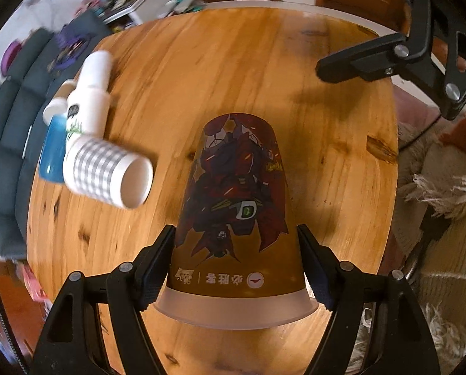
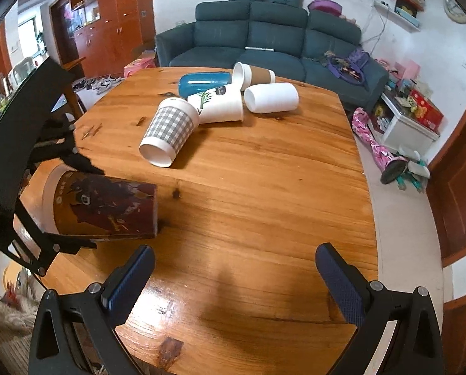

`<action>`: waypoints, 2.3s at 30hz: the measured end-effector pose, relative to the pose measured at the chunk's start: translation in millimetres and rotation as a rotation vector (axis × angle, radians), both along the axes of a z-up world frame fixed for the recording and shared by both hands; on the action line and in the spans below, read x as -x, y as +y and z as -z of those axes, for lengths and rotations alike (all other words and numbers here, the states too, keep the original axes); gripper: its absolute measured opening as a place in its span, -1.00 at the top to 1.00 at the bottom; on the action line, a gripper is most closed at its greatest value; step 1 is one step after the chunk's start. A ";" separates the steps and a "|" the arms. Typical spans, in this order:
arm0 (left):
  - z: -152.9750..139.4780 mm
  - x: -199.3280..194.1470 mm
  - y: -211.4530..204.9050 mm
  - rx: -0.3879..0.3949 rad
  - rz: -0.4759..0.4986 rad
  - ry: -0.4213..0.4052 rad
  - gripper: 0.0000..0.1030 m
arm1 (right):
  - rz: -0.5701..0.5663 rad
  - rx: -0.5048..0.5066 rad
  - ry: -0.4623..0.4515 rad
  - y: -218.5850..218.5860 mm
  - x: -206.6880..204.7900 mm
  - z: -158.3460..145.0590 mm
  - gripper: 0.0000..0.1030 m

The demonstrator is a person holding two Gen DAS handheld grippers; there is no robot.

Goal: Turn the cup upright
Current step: 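Close the right tool on the brown cup while the left tool opens and releases it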

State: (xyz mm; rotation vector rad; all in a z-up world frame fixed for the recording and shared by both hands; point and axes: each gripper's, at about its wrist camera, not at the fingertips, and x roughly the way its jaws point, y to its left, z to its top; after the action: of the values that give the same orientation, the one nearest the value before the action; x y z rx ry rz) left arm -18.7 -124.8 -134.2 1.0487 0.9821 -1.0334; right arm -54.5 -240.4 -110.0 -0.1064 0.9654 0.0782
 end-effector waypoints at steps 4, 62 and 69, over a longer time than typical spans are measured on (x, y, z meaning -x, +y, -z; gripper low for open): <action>4.8 -0.3 -5.8 -0.016 0.044 0.010 -0.54 | -0.022 0.014 -0.002 1.6 2.1 5.1 -1.00; -14.1 -37.9 154.2 0.316 -1.085 0.139 -0.95 | -0.775 0.533 -0.025 161.7 -67.2 36.4 -1.00; -8.1 -37.3 157.1 0.308 -1.095 0.140 -0.95 | -0.785 0.574 0.033 173.4 -85.4 45.8 -1.00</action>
State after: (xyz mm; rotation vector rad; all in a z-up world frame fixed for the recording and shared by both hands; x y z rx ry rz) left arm 18.6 32.3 -126.1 0.0868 1.2302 -0.3101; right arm 30.9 -67.1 -155.7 -1.0143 0.9082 0.5235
